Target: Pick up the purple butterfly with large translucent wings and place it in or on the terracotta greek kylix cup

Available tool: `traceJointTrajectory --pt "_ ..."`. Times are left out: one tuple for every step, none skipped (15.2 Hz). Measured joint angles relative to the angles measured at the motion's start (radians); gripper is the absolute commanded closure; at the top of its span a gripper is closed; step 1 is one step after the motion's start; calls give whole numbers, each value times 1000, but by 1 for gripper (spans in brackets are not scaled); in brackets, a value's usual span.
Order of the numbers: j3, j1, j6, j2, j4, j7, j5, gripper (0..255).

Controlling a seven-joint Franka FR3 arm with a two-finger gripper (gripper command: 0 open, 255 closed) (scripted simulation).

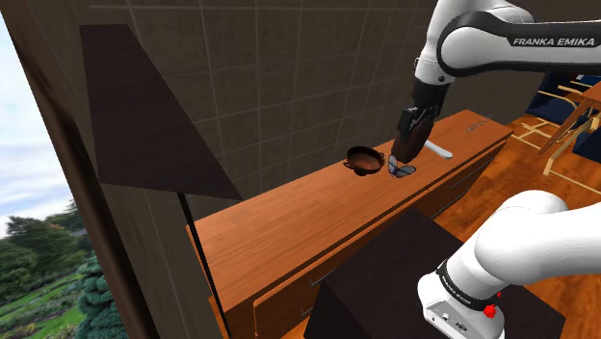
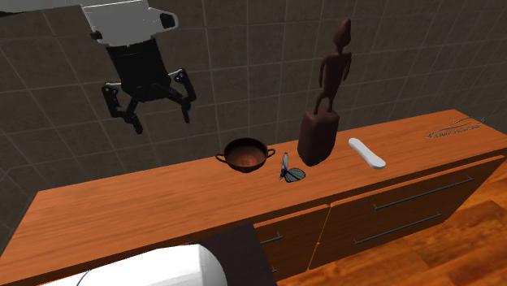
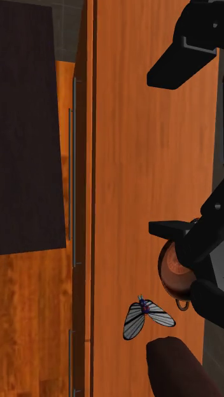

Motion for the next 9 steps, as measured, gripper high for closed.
traceJointTrajectory --pt "-20 -6 30 24 -4 -20 -14 0" --pt "-34 -10 59 39 -16 -33 -24 0" --pt "-48 -16 78 48 -23 -48 -35 0" --pt "-69 -23 114 72 -35 -67 -50 0" --pt "-90 -29 148 98 -38 -87 -62 0" --pt "-105 -33 177 122 -42 -101 -71 0" --pt "-117 -34 210 147 -48 -109 -77 0" --pt "-134 -35 250 184 -50 -123 -84 0" --pt "-155 -44 285 205 -59 -143 -96 0"
